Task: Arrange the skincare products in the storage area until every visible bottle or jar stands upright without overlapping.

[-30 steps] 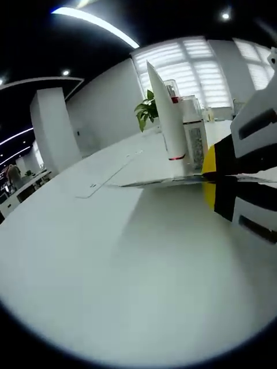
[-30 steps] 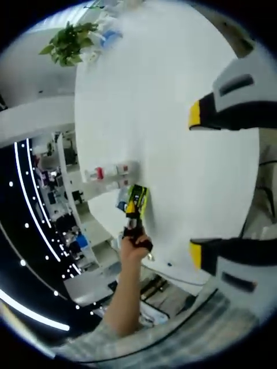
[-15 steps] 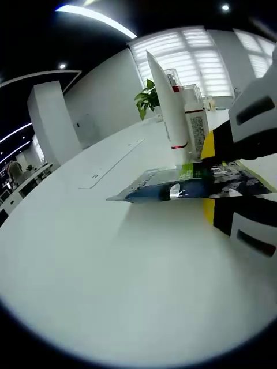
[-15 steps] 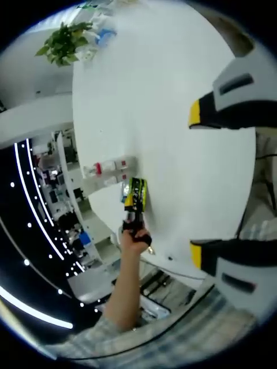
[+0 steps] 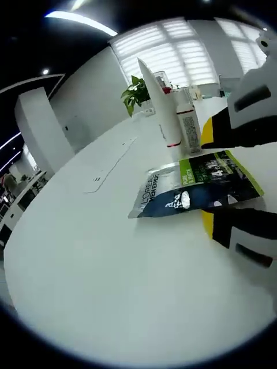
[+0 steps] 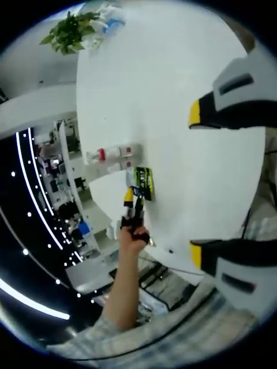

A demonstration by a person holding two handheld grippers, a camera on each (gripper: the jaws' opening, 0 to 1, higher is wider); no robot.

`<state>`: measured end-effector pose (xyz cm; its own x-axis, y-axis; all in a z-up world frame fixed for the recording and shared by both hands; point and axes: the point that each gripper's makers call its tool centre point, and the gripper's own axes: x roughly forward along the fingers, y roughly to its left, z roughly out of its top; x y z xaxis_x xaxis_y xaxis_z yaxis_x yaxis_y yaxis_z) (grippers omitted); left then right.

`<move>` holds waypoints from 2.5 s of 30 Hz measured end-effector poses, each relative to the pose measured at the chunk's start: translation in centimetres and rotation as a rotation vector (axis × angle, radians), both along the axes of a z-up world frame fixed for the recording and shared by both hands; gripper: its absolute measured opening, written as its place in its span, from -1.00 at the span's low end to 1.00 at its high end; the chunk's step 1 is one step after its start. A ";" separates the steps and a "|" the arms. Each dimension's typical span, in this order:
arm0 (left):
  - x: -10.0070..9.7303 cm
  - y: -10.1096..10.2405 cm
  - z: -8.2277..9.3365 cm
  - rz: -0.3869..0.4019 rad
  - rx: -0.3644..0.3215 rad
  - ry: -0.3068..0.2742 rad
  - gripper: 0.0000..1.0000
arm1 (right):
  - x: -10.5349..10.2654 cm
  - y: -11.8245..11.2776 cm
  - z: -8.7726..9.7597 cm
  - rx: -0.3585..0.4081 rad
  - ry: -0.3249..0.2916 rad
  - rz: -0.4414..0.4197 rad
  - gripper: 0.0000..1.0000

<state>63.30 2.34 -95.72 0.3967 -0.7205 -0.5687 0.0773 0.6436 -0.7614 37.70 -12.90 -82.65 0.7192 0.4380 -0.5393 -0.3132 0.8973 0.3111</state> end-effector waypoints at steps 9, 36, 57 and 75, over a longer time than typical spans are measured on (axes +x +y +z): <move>1.2 0.8 -0.1 -0.012 0.054 -0.039 -0.07 | -1.6 -1.1 -0.7 0.011 0.019 -0.054 0.53; -9.0 17.7 4.4 -0.322 0.494 -0.239 0.23 | 3.9 7.9 -1.6 0.092 0.006 0.206 0.51; -16.9 24.4 -2.2 -0.496 0.816 -0.139 0.17 | 5.7 9.0 -1.4 0.092 -0.002 0.290 0.51; -16.7 23.0 -2.3 -0.471 0.781 -0.204 -0.20 | 5.3 8.3 -2.5 0.075 0.029 0.292 0.45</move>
<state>46.63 25.30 -98.02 0.3063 -0.2748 -0.9114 0.5450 0.8356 -0.0688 42.98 -4.64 -85.11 0.5421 0.6633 -0.5158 -0.5446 0.7449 0.3854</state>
